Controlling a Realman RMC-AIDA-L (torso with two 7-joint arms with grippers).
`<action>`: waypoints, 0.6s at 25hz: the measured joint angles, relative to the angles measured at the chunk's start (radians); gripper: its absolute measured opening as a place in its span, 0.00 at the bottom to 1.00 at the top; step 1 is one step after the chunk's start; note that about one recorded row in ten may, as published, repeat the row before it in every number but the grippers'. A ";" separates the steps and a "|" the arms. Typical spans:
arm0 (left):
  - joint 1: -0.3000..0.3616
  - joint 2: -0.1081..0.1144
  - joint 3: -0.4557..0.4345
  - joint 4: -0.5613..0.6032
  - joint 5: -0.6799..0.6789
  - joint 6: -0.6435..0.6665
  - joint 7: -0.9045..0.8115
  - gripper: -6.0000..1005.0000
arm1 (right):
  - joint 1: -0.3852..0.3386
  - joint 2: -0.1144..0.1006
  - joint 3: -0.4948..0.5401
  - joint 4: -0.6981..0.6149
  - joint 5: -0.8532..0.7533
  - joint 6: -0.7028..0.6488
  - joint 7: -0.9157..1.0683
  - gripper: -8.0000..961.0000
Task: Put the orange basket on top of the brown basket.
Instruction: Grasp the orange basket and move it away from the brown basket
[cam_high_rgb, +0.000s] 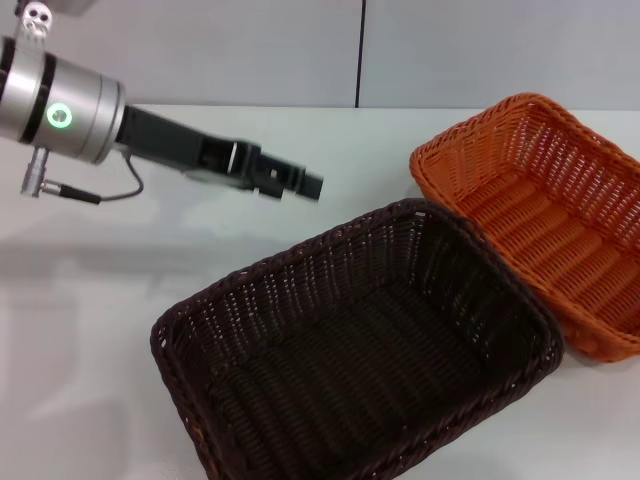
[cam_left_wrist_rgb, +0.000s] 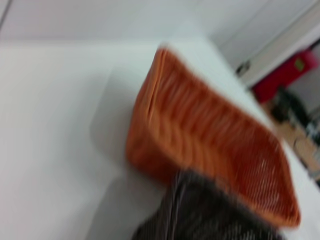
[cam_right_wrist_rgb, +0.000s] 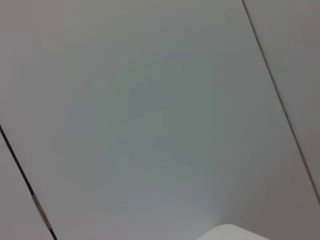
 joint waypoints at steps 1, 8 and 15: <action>0.005 -0.001 0.000 -0.005 -0.018 0.009 0.004 0.58 | -0.003 -0.011 -0.019 -0.001 -0.012 0.002 0.040 0.77; 0.042 -0.001 -0.002 -0.024 -0.241 0.085 0.097 0.82 | -0.045 -0.106 -0.206 -0.133 -0.300 -0.028 0.580 0.77; 0.055 0.001 -0.006 -0.024 -0.376 0.242 0.261 0.82 | -0.100 -0.185 -0.247 -0.461 -0.748 -0.314 1.238 0.77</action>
